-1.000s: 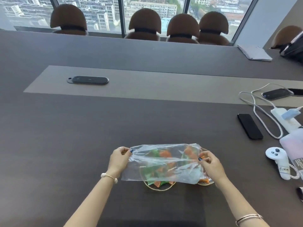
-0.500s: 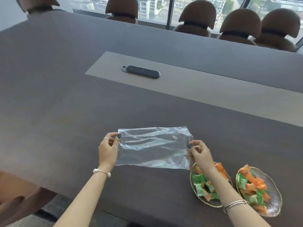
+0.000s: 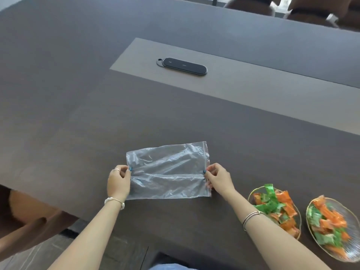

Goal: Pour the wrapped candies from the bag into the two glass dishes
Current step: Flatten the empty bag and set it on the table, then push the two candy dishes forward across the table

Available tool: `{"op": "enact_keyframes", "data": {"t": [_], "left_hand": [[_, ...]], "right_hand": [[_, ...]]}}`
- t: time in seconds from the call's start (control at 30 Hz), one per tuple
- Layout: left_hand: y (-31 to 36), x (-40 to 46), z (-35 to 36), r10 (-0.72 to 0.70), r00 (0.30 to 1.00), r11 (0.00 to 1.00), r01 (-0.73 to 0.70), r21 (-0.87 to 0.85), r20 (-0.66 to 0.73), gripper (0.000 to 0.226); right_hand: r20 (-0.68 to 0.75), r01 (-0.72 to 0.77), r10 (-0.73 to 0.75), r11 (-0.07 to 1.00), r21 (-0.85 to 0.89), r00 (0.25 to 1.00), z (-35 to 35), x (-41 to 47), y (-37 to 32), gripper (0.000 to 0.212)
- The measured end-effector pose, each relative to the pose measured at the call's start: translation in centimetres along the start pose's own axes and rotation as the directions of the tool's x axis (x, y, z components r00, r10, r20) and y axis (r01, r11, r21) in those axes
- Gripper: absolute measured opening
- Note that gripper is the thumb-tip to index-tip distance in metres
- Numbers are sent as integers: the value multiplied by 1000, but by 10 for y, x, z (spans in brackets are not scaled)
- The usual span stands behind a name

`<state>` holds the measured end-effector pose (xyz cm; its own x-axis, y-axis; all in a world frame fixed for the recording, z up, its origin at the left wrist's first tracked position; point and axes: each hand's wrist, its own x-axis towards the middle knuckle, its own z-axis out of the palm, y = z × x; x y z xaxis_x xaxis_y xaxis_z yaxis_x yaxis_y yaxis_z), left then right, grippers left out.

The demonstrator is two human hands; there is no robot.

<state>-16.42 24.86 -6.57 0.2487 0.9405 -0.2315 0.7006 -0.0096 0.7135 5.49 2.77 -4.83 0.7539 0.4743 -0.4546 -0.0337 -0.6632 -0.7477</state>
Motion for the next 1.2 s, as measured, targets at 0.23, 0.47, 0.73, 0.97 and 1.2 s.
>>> {"op": "enact_keyframes", "data": {"t": [0.23, 0.47, 0.73, 0.97, 1.2], "left_hand": [[46, -18, 5, 69, 969, 985, -28, 170, -236, 45], [154, -110, 60, 360, 909, 895, -274, -351, 209, 38], [199, -215, 148, 421, 770, 874, -201, -443, 480, 34], [201, -271, 193, 383, 735, 902, -165, -399, 560, 28], [167, -268, 201, 148, 963, 989, -136, -66, 223, 29]], "right_hand": [[-14, 36, -38, 993, -110, 999, -9, -9, -1, 27], [-191, 201, -160, 955, 219, 968, -88, -54, 16, 30], [-420, 176, 40, 869, 462, 907, -207, -116, 107, 36], [-464, 145, 123, 854, 500, 877, -267, -143, 175, 34], [-627, 52, 148, 956, 289, 765, -289, -139, 227, 30]]}}
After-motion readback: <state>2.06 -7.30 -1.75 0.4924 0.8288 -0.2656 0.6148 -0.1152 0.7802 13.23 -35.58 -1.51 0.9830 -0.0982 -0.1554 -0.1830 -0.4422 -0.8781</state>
